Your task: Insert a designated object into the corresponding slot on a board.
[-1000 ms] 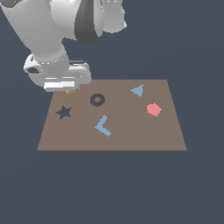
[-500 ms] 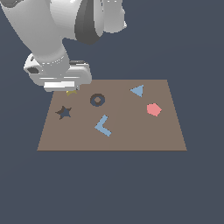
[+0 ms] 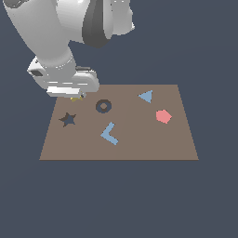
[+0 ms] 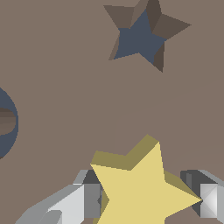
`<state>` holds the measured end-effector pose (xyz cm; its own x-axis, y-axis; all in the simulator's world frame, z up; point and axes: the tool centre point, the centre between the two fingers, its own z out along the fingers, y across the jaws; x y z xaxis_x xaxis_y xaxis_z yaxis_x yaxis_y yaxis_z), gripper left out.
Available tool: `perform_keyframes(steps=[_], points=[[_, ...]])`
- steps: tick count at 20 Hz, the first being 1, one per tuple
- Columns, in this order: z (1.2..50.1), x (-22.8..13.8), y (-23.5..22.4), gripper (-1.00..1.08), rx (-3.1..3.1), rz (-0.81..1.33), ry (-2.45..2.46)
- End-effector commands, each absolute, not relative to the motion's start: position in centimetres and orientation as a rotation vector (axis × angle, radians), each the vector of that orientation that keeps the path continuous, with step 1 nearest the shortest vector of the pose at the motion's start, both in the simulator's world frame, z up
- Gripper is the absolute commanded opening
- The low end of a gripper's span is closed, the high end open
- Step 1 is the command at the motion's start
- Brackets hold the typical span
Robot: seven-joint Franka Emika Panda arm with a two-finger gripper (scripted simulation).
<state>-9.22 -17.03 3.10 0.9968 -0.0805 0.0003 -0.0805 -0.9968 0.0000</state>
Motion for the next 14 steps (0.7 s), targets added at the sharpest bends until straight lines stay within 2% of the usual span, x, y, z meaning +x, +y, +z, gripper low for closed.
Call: perform_keyframes(steps=[1, 14], points=[[3.1, -9.1, -16.8, -1.0, 3.135, 0.001, -0.21], [3.3, -7.7, -14.9, -1.0, 3.022, 0.004, -0.861]])
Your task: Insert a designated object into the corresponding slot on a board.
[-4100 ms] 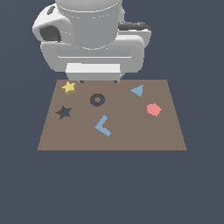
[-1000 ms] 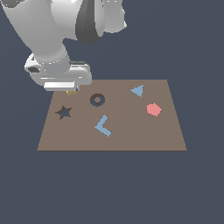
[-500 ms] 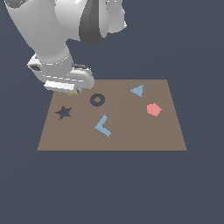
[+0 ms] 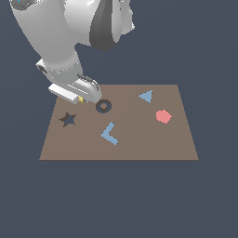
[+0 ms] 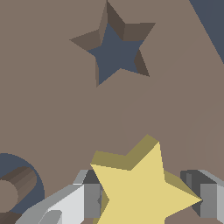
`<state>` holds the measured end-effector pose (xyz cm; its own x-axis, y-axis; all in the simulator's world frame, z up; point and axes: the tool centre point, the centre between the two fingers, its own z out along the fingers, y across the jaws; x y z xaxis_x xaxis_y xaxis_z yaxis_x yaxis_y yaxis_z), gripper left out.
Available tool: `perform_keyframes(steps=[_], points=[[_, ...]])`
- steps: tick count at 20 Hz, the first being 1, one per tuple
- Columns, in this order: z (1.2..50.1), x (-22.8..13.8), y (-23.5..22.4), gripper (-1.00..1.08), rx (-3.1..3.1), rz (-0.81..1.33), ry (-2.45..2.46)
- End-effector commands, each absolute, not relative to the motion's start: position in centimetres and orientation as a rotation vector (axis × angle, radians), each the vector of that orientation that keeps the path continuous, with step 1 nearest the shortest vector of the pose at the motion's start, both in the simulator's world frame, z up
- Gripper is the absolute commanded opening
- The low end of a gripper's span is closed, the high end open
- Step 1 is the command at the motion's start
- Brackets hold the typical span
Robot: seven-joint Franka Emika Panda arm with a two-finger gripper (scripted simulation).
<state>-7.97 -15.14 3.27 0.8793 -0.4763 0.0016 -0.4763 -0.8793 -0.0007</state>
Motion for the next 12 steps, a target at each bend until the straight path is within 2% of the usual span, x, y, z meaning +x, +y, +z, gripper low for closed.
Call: perform_keyframes(steps=[1, 12], points=[[3.3, -7.6, -14.8, -1.0, -3.004, -0.004, 0.919], [3.5, -5.5, -13.7, -1.0, -2.741, -0.006, 1.533]])
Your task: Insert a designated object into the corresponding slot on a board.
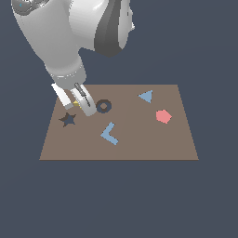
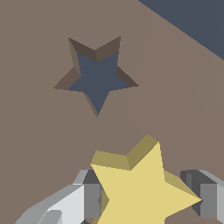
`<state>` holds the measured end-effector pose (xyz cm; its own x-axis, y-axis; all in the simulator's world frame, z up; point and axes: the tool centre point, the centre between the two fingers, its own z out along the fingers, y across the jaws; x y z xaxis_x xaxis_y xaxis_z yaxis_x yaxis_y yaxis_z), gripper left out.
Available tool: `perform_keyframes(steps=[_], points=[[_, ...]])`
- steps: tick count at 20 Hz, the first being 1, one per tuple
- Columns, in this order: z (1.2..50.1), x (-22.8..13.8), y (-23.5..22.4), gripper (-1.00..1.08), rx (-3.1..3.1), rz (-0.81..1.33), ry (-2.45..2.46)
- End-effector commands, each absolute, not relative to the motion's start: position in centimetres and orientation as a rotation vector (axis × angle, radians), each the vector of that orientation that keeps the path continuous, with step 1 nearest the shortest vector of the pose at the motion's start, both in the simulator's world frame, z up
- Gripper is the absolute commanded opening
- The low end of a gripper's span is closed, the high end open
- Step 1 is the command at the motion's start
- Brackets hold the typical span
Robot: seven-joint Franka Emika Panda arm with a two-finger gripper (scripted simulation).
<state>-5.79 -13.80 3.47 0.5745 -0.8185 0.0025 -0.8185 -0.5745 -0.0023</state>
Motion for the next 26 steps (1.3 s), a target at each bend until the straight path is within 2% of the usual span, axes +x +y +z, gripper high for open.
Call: perform_keyframes(steps=[1, 26], points=[[3.5, -5.3, -13.7, -1.0, -2.71, -0.006, 1.586], [3.9, -0.2, -15.3, -1.0, -1.619, -0.008, 2.69]])
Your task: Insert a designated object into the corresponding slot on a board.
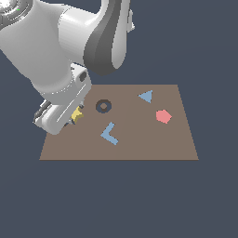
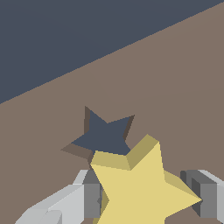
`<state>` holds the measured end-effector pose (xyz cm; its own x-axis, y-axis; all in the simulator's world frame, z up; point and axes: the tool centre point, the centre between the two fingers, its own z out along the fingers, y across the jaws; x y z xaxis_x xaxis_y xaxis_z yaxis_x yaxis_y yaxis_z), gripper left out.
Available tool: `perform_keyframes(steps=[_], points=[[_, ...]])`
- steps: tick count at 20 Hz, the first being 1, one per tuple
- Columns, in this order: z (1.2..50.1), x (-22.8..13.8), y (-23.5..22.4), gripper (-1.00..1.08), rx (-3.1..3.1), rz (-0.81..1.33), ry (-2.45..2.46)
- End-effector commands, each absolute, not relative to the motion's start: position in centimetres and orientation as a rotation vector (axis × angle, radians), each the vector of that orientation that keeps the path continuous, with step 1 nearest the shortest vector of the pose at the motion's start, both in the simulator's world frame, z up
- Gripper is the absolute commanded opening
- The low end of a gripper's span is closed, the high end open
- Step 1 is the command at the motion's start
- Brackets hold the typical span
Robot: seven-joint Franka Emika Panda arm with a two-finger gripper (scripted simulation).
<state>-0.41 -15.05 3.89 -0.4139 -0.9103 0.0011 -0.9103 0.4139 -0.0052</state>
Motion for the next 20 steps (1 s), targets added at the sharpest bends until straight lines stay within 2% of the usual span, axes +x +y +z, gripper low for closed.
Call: perform_keyframes(steps=[1, 20], points=[[3.9, 0.0, -15.4, -1.0, -1.571, -0.008, 2.718], [4.0, 0.9, -17.5, -1.0, -1.011, -0.007, 2.973]])
